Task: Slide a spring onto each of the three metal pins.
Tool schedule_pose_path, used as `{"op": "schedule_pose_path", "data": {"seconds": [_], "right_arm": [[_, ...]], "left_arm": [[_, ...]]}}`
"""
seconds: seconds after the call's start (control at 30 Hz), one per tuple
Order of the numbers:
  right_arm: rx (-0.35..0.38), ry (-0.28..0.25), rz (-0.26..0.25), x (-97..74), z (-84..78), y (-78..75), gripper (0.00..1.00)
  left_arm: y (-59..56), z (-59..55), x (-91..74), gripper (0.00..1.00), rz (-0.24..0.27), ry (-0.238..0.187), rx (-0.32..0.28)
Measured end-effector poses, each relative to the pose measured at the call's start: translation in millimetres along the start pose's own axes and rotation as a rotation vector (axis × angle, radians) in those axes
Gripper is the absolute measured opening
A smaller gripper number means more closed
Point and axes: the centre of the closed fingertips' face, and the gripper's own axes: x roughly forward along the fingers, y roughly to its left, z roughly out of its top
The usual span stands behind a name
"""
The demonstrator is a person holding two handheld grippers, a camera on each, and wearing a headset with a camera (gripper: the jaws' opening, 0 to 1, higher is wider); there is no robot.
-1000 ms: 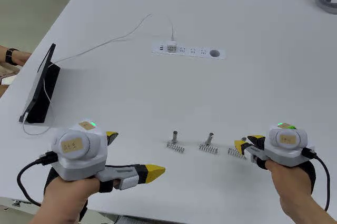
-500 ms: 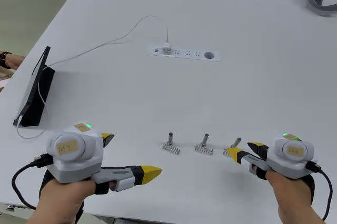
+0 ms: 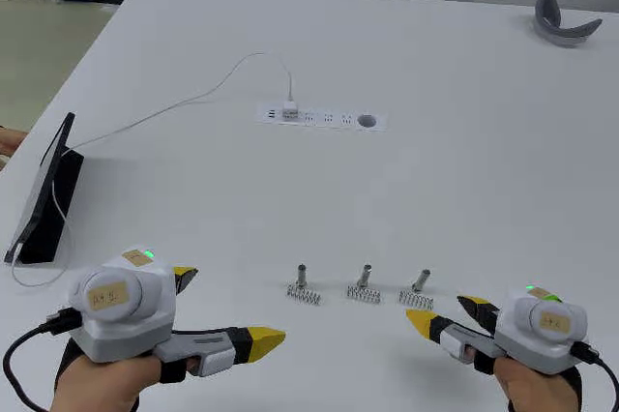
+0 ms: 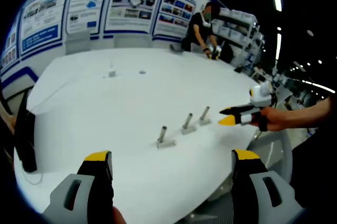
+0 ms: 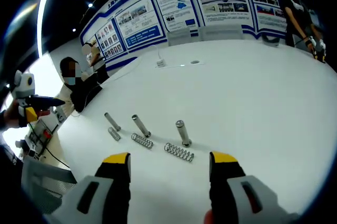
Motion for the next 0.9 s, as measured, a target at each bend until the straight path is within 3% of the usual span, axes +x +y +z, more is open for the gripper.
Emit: {"op": "schedule_pose_path", "data": {"seconds": [0.33,0.7,0.9], "right_arm": [[0.001,0.008,0.01,-11.0,-12.3,7.1,0.69],[-0.014,0.06,0.05,-20.0,-27.6,21.6,0.75],[-0.008,0.071,0.061,-25.7,-34.7,27.9,0.77]], "left_arm": [[6.3,2.6,0.8,0.95,0.0,-0.002,0.006],[15.6,-3.6,2.7,0.95,-0.004,0.027,0.021],[13.8,-3.6,4.0,0.96,-0.012,0.04,0.023]]}}
